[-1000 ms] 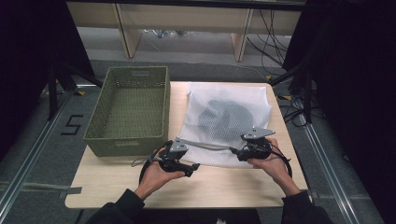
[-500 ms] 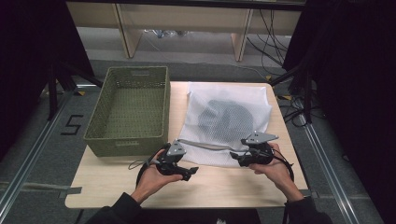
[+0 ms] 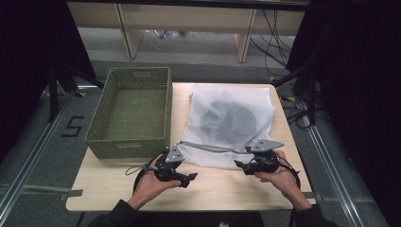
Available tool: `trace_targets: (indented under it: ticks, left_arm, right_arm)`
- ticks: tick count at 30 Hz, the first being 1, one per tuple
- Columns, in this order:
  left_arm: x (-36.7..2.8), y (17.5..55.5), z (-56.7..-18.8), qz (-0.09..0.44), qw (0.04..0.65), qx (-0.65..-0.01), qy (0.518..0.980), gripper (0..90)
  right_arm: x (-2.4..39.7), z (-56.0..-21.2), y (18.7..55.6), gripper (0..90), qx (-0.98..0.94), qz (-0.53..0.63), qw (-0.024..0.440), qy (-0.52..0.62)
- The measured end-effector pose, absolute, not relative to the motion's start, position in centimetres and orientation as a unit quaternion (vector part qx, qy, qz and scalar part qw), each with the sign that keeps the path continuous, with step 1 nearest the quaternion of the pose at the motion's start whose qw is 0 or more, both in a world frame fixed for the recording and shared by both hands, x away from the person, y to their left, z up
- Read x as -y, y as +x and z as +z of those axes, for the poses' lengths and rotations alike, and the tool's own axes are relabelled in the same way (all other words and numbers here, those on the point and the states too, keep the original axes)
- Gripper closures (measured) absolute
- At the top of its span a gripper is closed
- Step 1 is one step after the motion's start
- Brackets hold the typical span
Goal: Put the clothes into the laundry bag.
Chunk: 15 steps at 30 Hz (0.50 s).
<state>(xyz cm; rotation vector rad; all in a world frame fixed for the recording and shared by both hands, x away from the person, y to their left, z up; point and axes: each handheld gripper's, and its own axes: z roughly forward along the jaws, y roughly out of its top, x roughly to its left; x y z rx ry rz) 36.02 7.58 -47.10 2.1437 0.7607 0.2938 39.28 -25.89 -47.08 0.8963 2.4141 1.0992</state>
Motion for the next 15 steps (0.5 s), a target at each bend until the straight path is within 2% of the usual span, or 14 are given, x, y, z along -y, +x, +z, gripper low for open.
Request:
trace_targets:
  ticks: [15]
  left_arm:
    - [-7.8, 34.3, -47.8, 0.110, 0.407, -0.300, 0.856, 19.6]
  right_arm:
    - [26.5, -47.4, 37.3, 27.2, -0.859, 0.377, 0.157, 0.308]
